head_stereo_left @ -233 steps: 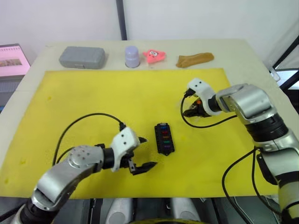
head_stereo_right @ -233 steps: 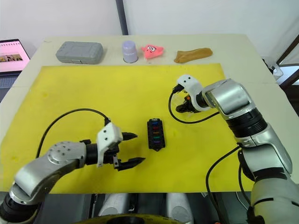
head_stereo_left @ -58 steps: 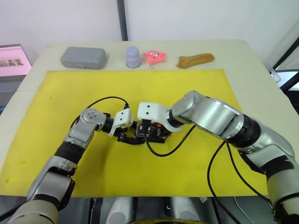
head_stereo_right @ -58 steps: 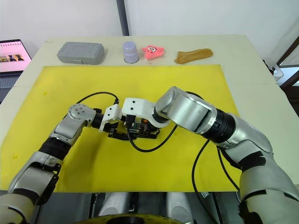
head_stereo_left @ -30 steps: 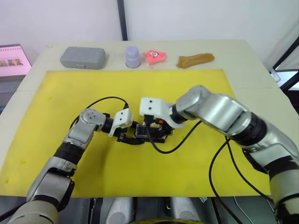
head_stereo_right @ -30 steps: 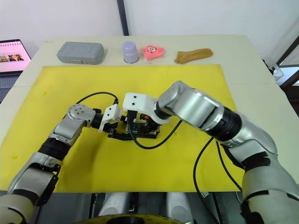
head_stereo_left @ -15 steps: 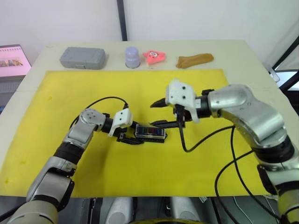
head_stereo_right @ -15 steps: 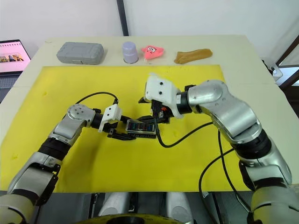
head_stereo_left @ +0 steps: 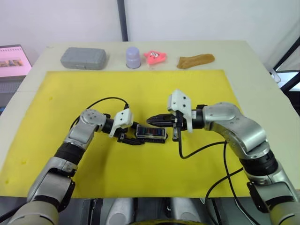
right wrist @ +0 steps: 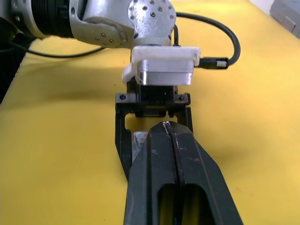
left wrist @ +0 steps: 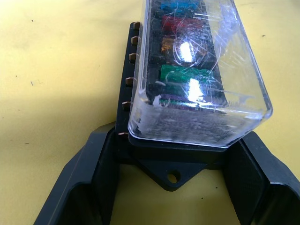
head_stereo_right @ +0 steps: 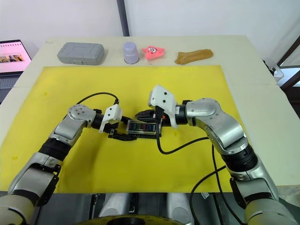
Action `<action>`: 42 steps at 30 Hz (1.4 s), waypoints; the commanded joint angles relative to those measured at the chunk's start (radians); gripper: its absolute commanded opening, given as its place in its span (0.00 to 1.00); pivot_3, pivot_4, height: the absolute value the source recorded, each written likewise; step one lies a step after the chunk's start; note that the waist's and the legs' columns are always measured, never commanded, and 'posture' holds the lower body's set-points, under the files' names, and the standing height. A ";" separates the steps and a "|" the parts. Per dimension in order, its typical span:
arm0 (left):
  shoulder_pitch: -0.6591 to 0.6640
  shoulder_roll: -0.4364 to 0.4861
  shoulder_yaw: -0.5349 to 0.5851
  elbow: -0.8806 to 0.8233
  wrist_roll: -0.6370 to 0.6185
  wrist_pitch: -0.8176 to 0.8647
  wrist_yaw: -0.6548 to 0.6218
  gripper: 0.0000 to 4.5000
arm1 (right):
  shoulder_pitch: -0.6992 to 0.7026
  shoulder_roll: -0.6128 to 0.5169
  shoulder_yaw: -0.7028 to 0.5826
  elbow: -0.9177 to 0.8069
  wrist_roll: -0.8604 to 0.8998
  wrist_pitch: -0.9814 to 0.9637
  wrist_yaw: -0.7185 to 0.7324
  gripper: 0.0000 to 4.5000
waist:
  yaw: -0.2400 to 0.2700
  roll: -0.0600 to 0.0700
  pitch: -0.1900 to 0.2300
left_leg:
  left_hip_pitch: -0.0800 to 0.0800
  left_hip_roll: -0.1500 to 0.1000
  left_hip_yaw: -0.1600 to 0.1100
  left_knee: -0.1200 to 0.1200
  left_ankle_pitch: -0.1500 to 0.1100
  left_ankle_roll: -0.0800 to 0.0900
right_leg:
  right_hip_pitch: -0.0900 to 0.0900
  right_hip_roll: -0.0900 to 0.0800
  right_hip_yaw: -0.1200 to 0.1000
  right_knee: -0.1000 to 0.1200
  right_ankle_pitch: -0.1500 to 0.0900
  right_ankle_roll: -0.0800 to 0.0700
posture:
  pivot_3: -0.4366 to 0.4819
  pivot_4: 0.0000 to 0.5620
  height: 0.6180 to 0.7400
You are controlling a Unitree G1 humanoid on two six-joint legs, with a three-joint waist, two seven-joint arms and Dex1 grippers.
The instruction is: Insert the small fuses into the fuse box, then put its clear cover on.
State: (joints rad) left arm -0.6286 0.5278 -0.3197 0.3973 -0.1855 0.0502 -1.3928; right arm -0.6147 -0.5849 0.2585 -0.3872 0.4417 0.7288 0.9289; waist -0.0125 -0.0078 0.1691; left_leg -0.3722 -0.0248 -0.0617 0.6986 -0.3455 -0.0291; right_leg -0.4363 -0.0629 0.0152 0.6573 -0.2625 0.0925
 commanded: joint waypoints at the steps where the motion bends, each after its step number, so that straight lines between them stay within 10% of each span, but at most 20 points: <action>1: 0.010 0.013 0.008 0.017 0.035 0.018 0.023 0.56 | -0.026 0.006 -0.022 0.001 0.004 -0.007 -0.004 0.00 | 0.000 0.000 0.000 | 0.000 0.000 0.000 0.000 0.000 0.000 | 0.000 0.000 0.000 0.000 0.000 0.000 | 0.48 0.27 1.00; 10: 0.017 0.011 0.006 0.005 0.038 0.024 0.028 0.56 | 0.091 -0.045 0.248 0.225 -0.238 -0.083 0.011 0.00 | -0.002 0.002 -0.005 | 0.001 -0.001 0.001 0.000 0.000 0.000 | 0.000 0.000 0.001 0.000 0.000 0.000 | 0.48 0.27 1.00; 35: 0.102 0.075 0.050 -0.106 0.041 0.099 0.093 0.56 | 0.033 -0.142 -0.085 -0.004 -0.032 -0.025 0.082 0.00 | -0.005 0.002 -0.007 | 0.013 0.002 0.001 -0.004 -0.004 0.006 | 0.011 0.001 0.001 -0.005 0.000 0.000 | 0.48 0.27 1.00; 38: 0.076 0.086 0.041 -0.079 0.057 0.117 0.095 0.85 | 0.044 -0.176 -0.084 0.003 -0.052 -0.033 0.082 0.00 | -0.004 0.002 -0.007 | 0.013 0.002 0.001 -0.004 -0.004 0.006 | 0.011 0.001 0.001 -0.005 0.000 0.000 | 0.48 0.27 1.00; 42: 0.062 0.133 0.052 -0.089 0.053 0.135 0.080 1.00 | 0.062 -0.220 -0.108 -0.002 -0.035 -0.044 0.108 0.39 | -0.004 0.002 -0.007 | 0.013 0.002 0.001 -0.004 -0.004 0.006 | 0.011 0.002 0.001 -0.005 0.000 0.000 | 0.48 0.27 1.00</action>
State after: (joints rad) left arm -0.5651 0.6093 -0.2928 0.2821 -0.1751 0.1530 -1.3250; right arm -0.5535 -0.7795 0.1955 -0.3585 0.3963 0.7085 1.0201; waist -0.0168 -0.0062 0.1623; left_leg -0.3596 -0.0226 -0.0606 0.6942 -0.3491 -0.0227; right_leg -0.4251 -0.0613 0.0162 0.6521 -0.2628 0.0924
